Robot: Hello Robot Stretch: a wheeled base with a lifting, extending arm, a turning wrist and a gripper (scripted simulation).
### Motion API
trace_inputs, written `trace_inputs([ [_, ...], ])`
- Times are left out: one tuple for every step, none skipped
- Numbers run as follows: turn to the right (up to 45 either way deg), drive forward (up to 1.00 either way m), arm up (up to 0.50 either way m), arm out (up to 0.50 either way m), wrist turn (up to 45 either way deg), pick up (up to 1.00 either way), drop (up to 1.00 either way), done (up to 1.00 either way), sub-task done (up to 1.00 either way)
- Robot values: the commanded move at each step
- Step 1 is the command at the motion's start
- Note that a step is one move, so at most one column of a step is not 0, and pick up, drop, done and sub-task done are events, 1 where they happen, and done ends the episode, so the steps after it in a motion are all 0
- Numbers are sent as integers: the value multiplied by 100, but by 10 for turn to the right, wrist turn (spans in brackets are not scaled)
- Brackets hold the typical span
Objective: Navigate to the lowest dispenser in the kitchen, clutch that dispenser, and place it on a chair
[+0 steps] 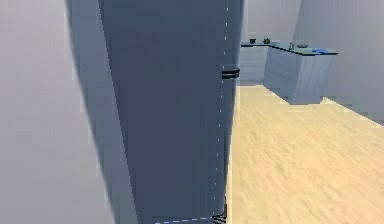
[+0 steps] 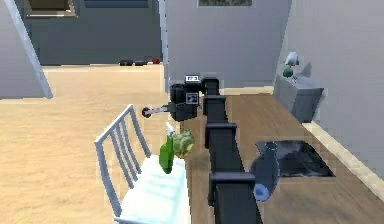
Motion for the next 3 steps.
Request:
trace_inputs([
  [0, 0, -32, 0, 0, 0, 0, 0, 0],
  [0, 0, 0, 0, 0, 100, 0, 0, 0],
  [0, 0, 10, 0, 0, 0, 0, 0, 0],
])
